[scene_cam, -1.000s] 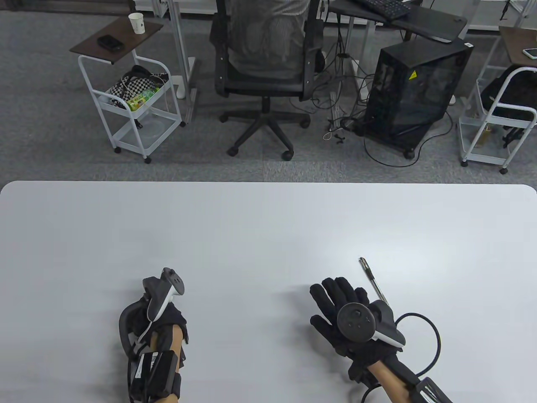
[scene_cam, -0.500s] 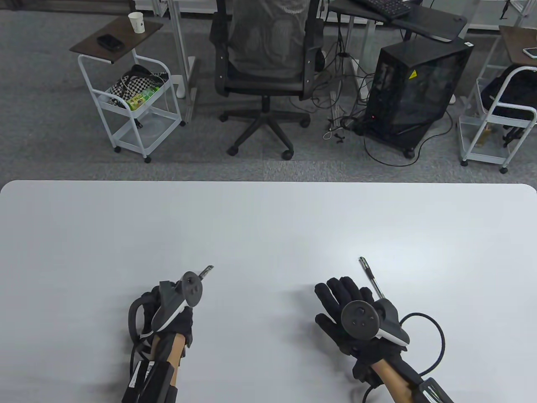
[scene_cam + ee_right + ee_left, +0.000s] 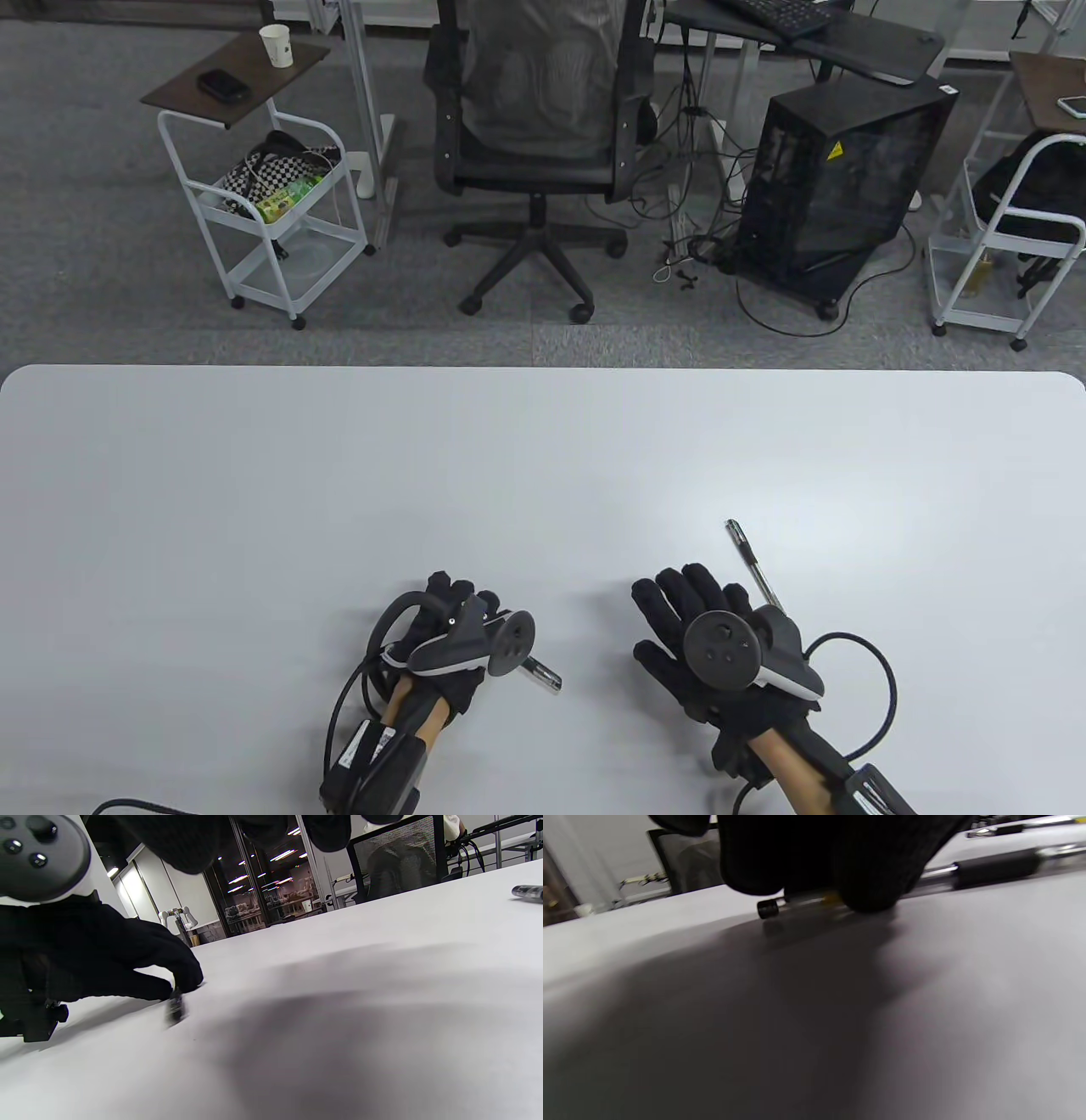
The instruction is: Spin and release pen on table
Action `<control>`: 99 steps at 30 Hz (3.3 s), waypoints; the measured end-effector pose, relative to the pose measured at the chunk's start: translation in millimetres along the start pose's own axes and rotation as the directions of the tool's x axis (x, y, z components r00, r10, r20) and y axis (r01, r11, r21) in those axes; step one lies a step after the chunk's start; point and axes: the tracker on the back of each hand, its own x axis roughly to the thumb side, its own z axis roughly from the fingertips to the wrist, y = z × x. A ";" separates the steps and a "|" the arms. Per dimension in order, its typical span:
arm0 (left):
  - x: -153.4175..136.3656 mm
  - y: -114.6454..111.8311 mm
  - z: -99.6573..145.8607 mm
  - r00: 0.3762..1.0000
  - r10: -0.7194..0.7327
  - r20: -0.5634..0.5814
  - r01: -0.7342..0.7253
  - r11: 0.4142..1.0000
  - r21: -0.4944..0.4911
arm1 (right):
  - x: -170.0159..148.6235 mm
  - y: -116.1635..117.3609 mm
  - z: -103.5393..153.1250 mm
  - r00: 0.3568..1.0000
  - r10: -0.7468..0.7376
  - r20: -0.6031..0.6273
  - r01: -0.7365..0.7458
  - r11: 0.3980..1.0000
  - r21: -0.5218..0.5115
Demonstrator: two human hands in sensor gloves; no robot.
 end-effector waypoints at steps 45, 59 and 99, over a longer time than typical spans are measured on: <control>-127.5 19.8 82.0 0.365 0.931 0.011 -0.822 0.316 0.473 | -115.2 -16.8 -65.9 0.523 0.223 -0.823 -0.102 0.975 0.199; -128.5 8.1 84.7 0.339 0.940 -0.039 -0.830 0.318 0.459 | -46.4 -12.8 -74.2 0.848 0.344 -0.403 -0.347 0.935 0.068; -127.2 9.5 83.6 0.343 0.937 -0.070 -0.839 0.339 0.425 | 5.2 -37.9 -41.4 0.922 0.251 -0.295 -0.267 0.964 -0.013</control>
